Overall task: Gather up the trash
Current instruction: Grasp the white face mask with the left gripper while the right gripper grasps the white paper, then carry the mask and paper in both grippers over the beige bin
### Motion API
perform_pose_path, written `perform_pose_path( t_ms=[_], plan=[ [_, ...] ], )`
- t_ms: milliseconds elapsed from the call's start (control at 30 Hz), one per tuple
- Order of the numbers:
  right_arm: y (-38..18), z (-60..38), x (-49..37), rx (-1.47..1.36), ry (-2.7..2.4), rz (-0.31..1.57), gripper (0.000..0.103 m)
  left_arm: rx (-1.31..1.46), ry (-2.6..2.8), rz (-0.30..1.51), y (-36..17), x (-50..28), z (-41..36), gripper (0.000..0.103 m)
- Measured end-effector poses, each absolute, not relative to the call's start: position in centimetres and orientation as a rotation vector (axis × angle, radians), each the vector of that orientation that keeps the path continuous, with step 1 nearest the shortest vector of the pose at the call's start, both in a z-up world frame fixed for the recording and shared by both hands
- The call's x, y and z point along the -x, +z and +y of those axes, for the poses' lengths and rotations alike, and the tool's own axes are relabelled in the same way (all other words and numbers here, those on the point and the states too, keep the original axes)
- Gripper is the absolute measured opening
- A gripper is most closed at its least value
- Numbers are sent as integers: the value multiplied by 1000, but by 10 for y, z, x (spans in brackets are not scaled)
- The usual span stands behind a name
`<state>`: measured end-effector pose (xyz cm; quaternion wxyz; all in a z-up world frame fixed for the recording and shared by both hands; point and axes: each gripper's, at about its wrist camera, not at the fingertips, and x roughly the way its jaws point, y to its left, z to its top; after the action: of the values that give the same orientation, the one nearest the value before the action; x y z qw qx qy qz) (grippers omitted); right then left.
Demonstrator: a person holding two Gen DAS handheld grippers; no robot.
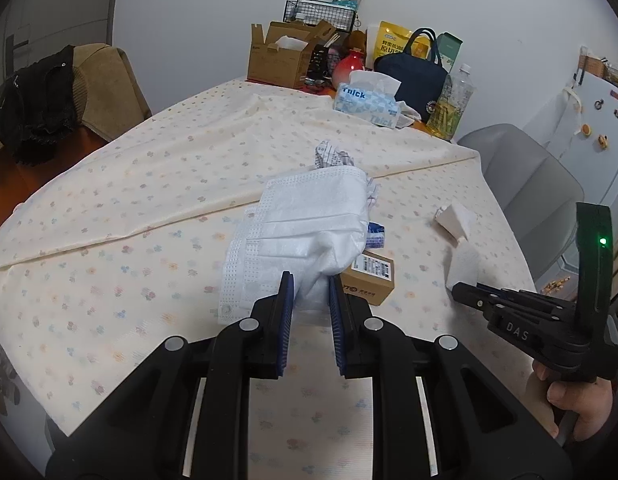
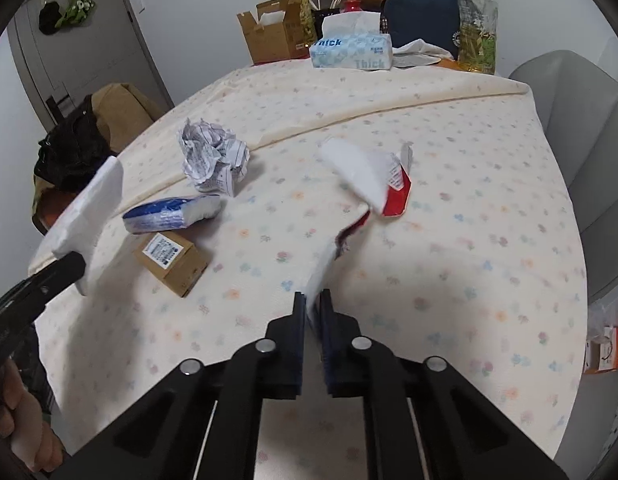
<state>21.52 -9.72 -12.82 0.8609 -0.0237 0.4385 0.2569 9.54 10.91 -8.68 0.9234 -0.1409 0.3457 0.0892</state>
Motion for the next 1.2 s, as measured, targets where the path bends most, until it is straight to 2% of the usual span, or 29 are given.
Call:
perform_pose_path(
  t_ms=[533,1200],
  plan=[
    [-97,-205,-151,-129,455,828,8,220,2,695,-73,-105,31,18],
    [-112,-392,-104,-289,121,797,8,43,-392,756,-77,-144,-170,18]
  ],
)
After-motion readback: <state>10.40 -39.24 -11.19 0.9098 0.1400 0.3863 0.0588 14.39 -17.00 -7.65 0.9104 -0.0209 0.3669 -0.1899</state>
